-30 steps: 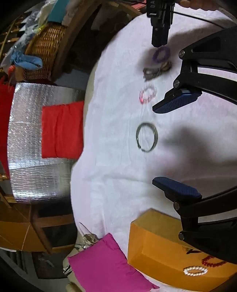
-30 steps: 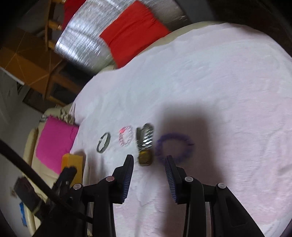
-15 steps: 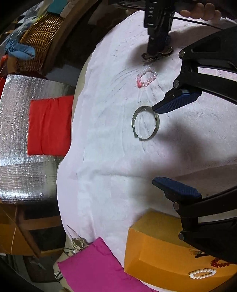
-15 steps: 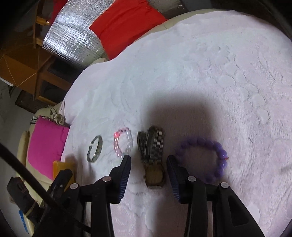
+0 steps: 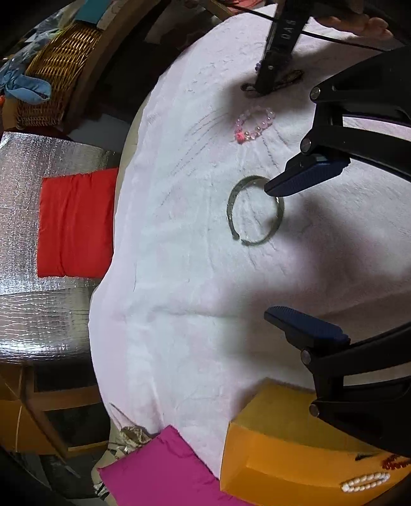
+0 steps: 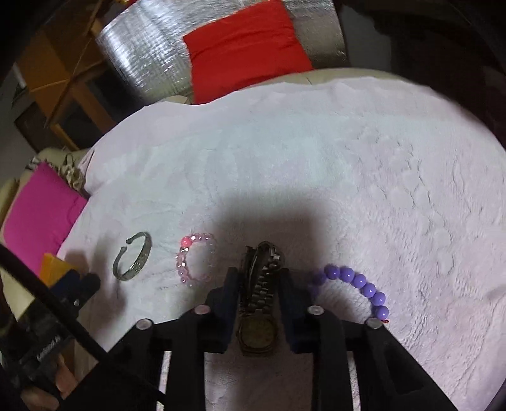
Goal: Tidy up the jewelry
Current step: 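Grasp the silver bangle with the left tool while the right tool grasps the gold wristwatch, then carry the bangle and watch into the orange box and open both tools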
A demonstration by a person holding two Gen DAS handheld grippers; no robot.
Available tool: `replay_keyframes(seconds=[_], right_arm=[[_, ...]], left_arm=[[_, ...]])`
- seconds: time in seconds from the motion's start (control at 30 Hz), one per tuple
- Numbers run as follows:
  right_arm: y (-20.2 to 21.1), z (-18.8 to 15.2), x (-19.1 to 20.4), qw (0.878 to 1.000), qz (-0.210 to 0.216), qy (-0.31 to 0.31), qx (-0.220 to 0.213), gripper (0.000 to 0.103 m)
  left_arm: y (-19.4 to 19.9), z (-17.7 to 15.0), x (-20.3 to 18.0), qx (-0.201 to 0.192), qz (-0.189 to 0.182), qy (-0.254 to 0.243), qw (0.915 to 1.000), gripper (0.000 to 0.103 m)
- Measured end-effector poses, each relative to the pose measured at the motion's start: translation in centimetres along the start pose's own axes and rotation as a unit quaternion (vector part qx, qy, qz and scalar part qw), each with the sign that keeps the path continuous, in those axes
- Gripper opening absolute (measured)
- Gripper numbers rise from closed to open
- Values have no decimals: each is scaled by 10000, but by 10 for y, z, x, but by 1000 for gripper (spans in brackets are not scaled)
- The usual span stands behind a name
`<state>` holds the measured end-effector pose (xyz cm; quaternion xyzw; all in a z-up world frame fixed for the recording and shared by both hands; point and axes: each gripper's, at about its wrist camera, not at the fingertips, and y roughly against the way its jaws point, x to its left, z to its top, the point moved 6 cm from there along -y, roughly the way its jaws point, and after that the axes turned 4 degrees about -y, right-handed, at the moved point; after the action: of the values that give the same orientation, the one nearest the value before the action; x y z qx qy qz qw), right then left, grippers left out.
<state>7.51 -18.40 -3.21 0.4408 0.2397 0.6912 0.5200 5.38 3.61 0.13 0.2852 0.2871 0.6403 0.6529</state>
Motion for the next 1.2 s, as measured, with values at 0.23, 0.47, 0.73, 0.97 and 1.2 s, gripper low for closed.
replay_keyframes(seconds=[0.23,0.47,0.73,0.97,1.2], right_arm=[[6,-2,-1,9992,328,-237,6,9],[3,-4,-6,9972,556,-483,102,9],[8,-1,-7,9967,632,-511,10,6],[22,5,-10,9921,977,-782,-86,6],[47,5,-3,9875,1312,-832,-249,6]], left_arm=[[-11,9,-14,-116,-134,-36,9998,73],[-41,8,-17,312,-363,479,9977,77],[-49,8,-27,195,-133,401,9989,82],[-41,1,-26,191,-44,76,9998,61],[-18,-11,-25,204,-260,-7,9995,61]])
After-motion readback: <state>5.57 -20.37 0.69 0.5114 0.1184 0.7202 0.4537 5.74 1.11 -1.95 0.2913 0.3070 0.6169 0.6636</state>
